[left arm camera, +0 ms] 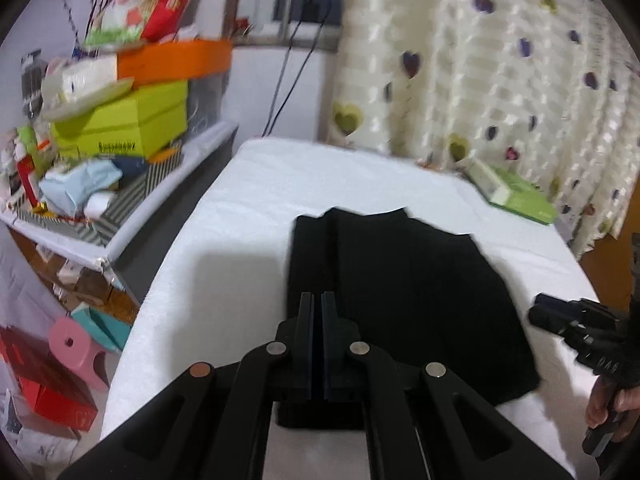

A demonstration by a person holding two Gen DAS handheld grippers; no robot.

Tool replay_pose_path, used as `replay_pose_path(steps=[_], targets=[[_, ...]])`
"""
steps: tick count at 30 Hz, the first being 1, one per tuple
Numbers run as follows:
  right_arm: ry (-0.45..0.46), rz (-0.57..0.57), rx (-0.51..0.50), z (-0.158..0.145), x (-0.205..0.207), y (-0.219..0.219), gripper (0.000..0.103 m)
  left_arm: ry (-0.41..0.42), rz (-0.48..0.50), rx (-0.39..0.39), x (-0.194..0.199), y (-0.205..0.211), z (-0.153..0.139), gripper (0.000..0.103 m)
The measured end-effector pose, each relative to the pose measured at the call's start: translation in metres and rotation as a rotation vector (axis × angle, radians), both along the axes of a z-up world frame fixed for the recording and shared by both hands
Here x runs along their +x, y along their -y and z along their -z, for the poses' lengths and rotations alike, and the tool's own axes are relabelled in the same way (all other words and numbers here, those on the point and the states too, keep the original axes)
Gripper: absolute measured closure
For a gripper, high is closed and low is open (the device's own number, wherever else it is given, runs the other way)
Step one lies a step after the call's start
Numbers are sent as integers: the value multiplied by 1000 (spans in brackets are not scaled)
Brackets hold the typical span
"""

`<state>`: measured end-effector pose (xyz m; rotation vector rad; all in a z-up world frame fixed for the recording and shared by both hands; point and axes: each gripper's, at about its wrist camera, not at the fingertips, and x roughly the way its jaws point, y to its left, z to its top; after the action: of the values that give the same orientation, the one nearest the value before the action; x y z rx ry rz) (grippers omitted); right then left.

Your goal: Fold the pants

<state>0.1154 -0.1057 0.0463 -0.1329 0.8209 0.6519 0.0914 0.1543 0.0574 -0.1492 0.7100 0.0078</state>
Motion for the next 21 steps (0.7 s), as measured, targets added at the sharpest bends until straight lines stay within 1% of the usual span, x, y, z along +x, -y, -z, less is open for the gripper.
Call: replay_pose_path(steps=[3,4,5,7,9,12,13,15,18,21], targets=[[9,-17,-78,18,-4,-15,67,14,47,8,-15,18,0,98],[34,-18,-78,19,-6,-16,67,9,63,12,-16,23,3,98],[42,-20,-80,19,-6,-17,67,-4,78,33,-15,30,9,98],[28,-14,-80,16,-5,-15,67,-39,81,77,-13,38,23,98],[32,-14,-68,9,-9,-11,67,-35,77,93,-12,38,31,98],[48,-18,-58,2,-20,-6,67,-40,65,73,-15,35,23,98],[47,-21,-53,1,-26,-3,66,-36,61,77,-19,36,20,98],[38,-26,-51,2,-35,0,60,-29,52,91,-28,41,16,96],[27,-27,-52,3,-48,6,60,-39,43,88,-43,49,15,92],[19,-24,-43,4,-62,13,60,-56,22,86,-56,58,16,90]])
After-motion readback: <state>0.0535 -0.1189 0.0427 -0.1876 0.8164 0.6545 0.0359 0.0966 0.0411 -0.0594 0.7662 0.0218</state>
